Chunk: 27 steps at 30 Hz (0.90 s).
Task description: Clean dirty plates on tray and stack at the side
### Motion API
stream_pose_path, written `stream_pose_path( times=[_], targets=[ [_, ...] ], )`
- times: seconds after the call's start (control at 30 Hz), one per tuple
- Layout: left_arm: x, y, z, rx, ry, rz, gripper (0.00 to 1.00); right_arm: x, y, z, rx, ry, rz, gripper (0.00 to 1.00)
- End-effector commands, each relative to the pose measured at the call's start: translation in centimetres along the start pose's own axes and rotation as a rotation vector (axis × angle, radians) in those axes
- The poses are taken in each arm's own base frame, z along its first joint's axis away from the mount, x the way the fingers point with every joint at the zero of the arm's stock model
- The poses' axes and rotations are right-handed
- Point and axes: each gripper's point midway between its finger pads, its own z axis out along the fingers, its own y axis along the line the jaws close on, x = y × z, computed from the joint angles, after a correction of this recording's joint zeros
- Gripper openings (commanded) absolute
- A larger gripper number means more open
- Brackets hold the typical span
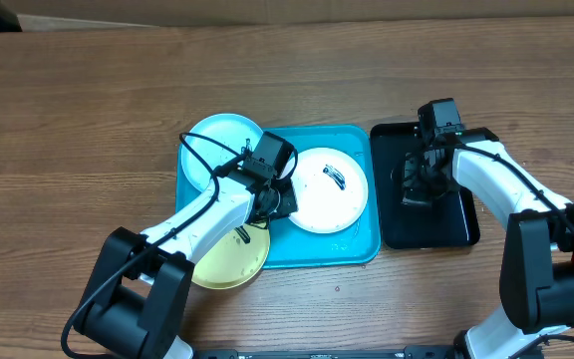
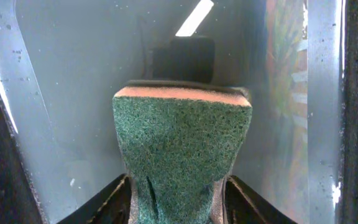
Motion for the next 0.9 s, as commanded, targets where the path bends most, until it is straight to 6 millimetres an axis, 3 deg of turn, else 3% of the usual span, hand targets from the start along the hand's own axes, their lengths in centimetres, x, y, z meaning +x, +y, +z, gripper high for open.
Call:
stream_pose_path(
  times=[0.0,0.2,0.57,0.87],
  targets=[
    [0.29,0.22,0.37,-0.017,0.002,-0.010,0.17,0.05,-0.33,-0.05,0.010,-0.003,0.000,0.47],
    [0.29,0.21,0.37,-0.016,0.002,-0.010,0.17,0.40,-0.42,-0.04,0.014,0.011,-0.001,0.51],
    [0.29,0.21,0.37,-0.016,0.002,-0.010,0.18,0.56,-0.40,-0.05,0.012,0.018,0.007,0.41],
    [0.27,0.20,0.37,-0.016,0.001,-0.010,0.19,1.02,-0.50,0.14,0.015,0.031,0.006,0.48]
  ],
)
